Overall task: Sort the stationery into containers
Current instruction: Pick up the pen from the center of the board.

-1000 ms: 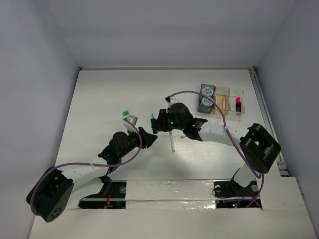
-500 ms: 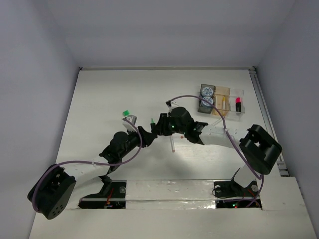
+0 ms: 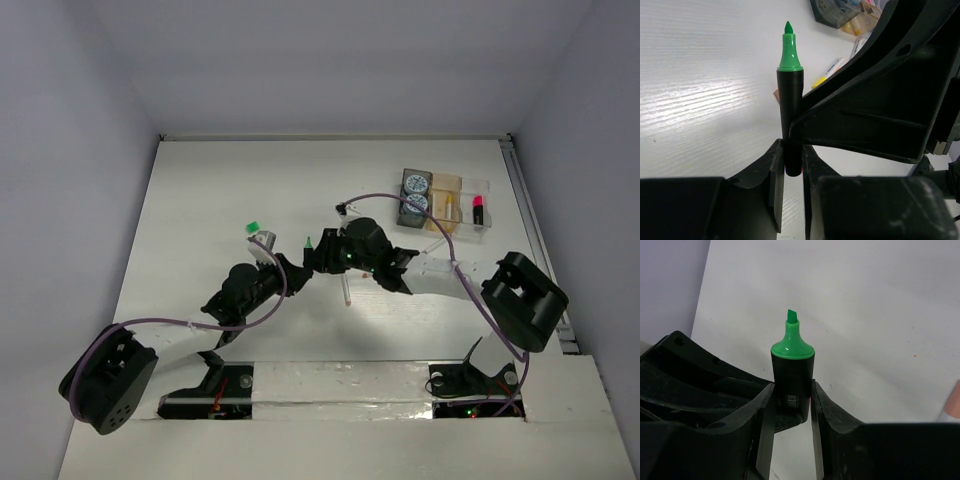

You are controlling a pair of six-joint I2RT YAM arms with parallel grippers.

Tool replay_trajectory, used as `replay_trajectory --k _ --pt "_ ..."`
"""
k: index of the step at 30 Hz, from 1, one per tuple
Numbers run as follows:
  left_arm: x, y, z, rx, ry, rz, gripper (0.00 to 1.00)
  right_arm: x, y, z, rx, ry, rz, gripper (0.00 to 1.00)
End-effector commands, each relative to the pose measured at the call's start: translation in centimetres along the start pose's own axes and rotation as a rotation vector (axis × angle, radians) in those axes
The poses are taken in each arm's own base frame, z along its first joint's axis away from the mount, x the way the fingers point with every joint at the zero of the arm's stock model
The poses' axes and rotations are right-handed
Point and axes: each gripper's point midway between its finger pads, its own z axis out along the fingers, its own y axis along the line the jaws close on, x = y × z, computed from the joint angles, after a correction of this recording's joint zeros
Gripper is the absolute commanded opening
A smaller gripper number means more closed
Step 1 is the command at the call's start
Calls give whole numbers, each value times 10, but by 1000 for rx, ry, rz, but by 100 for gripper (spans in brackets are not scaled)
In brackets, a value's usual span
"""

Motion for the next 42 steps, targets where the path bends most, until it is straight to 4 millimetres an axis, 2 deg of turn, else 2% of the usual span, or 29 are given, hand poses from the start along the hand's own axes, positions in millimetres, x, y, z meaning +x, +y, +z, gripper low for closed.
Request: replay_trajectory --k 1,2,3,5,7,12,17,20,26,29,30,36,38,40,42 --pt "-24 -28 5 99 -66 23 0 -6 28 -9 -101 -30 3 6" --pt "-24 -30 4 108 -63 25 0 -7 27 -9 -98 -38 3 12" --pt "-24 -32 3 121 -65 33 0 -7 27 -10 -96 -40 6 25" --pt "-23 -34 0 138 -62 35 0 -10 29 -14 -95 -45 8 36" --pt "-23 -37 -2 156 -67 37 0 -19 36 -21 -119 -58 4 52" --pt "-22 -46 -7 203 -58 42 0 -34 42 -31 -139 -89 -14 66" --pt "-21 -53 -11 242 -52 32 0 -45 41 -35 -169 -94 -12 69" --pt "-19 -56 -12 263 -48 28 0 -45 42 -32 -174 -91 -13 67" --pt "-18 -61 -14 288 -37 34 0 -45 39 -27 -175 -97 -1 45" --pt "-16 -60 -13 289 -30 36 0 -41 38 -24 -196 -99 23 41" --pt "-15 -60 -13 289 -27 36 0 -38 38 -23 -200 -90 33 24" --pt "-15 -59 -10 285 -23 29 0 -29 37 -18 -236 -74 57 0" --pt "-16 -60 -9 287 -25 25 3 -26 36 -17 -247 -70 65 0" --pt "-18 -62 -8 294 -30 18 13 -21 40 -16 -266 -65 70 0" --pt "-20 -65 -6 302 -36 12 15 -23 39 -16 -262 -80 73 0"
